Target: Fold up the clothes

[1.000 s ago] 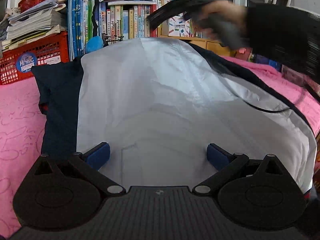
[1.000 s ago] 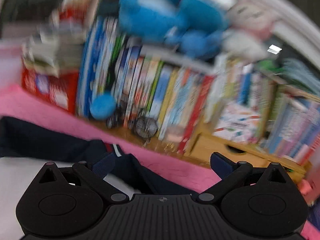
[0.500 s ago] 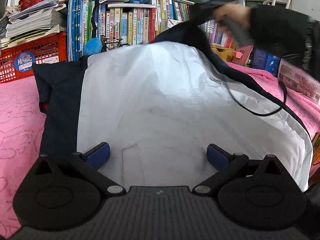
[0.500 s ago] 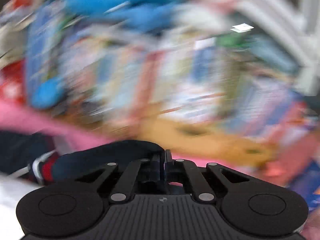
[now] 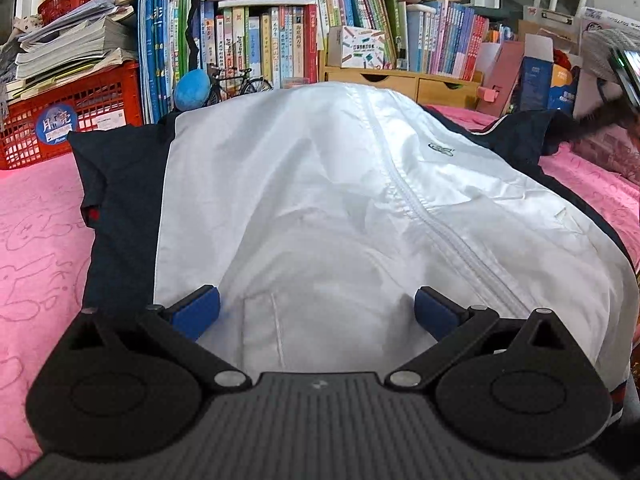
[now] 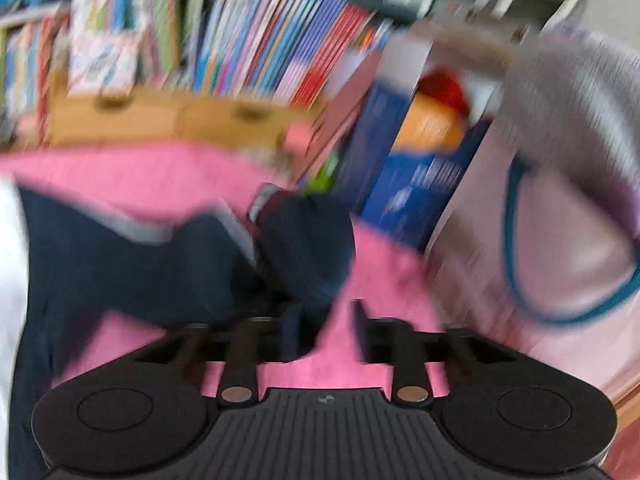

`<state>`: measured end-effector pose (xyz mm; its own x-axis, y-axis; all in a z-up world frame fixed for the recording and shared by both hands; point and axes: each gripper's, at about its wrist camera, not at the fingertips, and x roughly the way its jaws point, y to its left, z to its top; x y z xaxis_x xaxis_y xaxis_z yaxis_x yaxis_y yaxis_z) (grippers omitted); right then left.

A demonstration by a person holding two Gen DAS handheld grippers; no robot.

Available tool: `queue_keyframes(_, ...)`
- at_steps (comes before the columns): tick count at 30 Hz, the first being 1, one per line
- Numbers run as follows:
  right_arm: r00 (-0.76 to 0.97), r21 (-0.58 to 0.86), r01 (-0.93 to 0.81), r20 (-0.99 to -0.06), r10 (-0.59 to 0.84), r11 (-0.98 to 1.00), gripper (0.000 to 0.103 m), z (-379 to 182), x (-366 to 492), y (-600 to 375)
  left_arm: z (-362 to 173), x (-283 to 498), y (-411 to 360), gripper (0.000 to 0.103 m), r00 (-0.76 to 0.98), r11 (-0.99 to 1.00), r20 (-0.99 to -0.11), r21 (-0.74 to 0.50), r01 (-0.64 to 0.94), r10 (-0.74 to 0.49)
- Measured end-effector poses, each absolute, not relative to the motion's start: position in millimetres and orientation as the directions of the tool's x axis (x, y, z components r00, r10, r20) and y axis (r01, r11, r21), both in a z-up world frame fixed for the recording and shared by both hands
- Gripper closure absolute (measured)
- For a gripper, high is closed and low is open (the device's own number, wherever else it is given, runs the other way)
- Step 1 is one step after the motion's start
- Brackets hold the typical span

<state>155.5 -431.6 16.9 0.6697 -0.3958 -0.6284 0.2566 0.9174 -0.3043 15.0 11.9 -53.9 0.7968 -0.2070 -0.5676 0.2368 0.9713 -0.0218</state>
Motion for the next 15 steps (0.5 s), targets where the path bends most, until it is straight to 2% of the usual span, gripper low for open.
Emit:
queue_keyframes(1,0.664,-0.304,0.244,-0.639,-0.387,0.921,0.038,11,149,-429,-54,15,11,0.000,0.795,0.972,-0.571,-0.020,0.234,-0.203)
queue_keyframes(4,0.694,-0.270,0.198,-0.639,-0.330,0.942,0.034,8,132,-405,-54,16,10,0.000,0.790,0.973,-0.581,-0.018,0.229,-0.197)
queue_keyframes(8,0.770,-0.271,0.135,-0.577,-0.273,0.953,0.009,35,121,-363,-52,17,9,0.000,0.776,0.974,-0.600,-0.020,0.228,-0.194)
queue_keyframes(13,0.877,-0.220,0.045,-0.458,-0.144,0.975,0.001,77,104,-320,-34,21,37,0.000,0.763,0.978,-0.614,-0.089,0.188,-0.203)
queue_keyframes(15,0.906,-0.144,-0.086,-0.422,0.017,0.986,0.000,88,110,-300,-23,20,57,0.000,0.787,0.983,-0.588,-0.115,0.146,-0.186)
